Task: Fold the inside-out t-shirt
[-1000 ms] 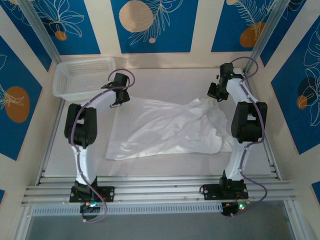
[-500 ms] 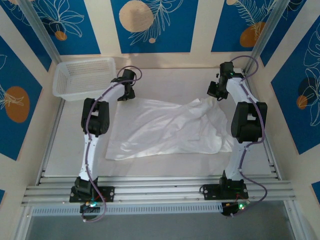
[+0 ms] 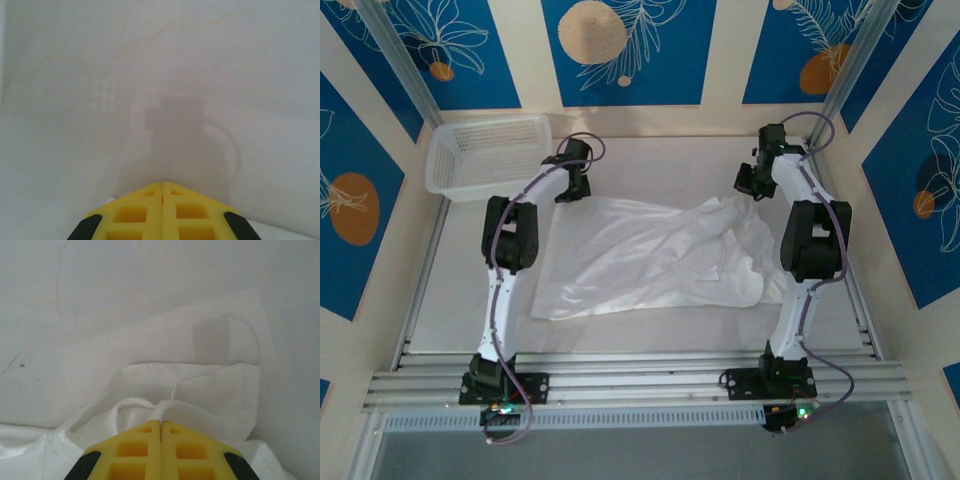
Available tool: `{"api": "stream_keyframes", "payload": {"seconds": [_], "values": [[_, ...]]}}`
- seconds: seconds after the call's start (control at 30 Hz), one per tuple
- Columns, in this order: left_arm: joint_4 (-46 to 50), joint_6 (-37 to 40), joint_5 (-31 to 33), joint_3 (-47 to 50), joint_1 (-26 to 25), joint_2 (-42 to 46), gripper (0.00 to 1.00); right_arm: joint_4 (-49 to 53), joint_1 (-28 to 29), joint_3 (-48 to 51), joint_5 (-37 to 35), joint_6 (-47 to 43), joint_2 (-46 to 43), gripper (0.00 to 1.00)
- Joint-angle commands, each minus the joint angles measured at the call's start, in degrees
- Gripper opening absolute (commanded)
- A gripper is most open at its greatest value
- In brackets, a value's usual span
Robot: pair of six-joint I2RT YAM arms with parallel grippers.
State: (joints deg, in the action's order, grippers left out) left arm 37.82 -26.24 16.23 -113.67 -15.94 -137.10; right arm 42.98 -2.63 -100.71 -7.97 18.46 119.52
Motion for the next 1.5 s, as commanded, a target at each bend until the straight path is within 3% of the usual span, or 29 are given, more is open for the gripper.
{"api": "stream_keyframes", "payload": {"seconds": [0.0, 0.17, 0.57, 0.77, 0.93, 1.17, 1.33, 1.47], "values": [[2.78, -0.7, 4.98, 4.92, 1.71, 8.41, 0.0, 0.93, -2.03, -3.04, -1.42, 0.79, 1.44, 0.0], [-1.57, -1.97, 9.0, 15.31, 3.53, 16.16, 0.0, 1.36, -4.22, -3.1, -0.78, 2.07, 3.07, 0.0], [-2.3, -2.31, 5.11, 19.58, 4.81, 19.39, 0.0, 4.08, -0.75, -6.33, 1.72, 1.47, 1.72, 0.0], [-5.32, -2.28, -1.61, 30.4, 6.45, 28.72, 0.0, -1.18, -5.14, 9.68, 2.88, 9.49, -10.24, 0.0], [-9.15, -2.48, -5.04, 40.71, 6.45, 35.71, 0.0, -7.71, -9.77, 23.8, 8.2, 13.42, -15.83, 0.0], [-10.83, -2.53, -6.3, 47.46, 6.54, 36.24, 0.0, -7.03, -9.2, 26.4, 10.5, 13.12, -17.56, 0.0], [-10.83, -2.89, -5.63, 48.04, 6.71, 40.95, 0.0, -5.68, -7.33, 27.59, 9.64, 13.57, -24.11, 0.0], [-11.23, -4.31, -3.81, 50.06, 6.76, 44.21, 0.0, -7.7, -6.42, 34.61, 8.34, 17.37, -30.0, 0.0]]}}
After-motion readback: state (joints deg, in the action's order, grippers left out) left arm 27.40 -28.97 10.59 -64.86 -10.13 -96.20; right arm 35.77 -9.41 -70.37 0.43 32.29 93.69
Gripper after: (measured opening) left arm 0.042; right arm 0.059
